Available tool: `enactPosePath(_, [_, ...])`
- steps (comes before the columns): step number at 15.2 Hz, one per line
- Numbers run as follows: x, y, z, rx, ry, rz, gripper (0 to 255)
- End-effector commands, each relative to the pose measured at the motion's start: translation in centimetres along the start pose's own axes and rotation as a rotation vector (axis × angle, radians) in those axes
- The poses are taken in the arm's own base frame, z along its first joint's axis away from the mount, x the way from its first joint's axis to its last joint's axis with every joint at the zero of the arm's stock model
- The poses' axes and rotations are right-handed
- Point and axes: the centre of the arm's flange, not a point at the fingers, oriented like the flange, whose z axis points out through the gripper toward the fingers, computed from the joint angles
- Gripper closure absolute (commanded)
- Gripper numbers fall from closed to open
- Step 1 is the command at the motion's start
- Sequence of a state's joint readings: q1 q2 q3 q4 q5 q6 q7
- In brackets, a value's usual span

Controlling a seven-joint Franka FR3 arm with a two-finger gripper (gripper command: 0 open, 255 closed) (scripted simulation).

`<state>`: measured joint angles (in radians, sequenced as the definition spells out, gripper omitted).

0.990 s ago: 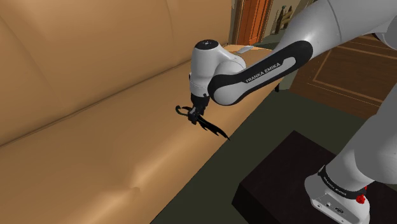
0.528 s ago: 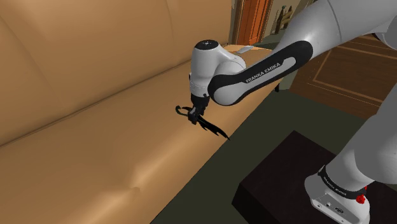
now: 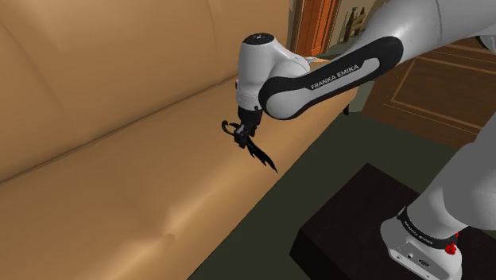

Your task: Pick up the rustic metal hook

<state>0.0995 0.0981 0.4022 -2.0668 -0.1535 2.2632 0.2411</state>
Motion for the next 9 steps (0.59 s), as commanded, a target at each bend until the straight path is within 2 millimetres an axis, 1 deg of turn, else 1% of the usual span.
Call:
enactPosePath(1, [0.0,0.1,-1.1,0.0,0.0,0.0,255])
enactPosePath(7, [0.4,0.3,-4.3,0.0,0.0,0.0,255])
enactPosePath(9, [0.4,0.3,-4.4,0.0,0.0,0.0,255])
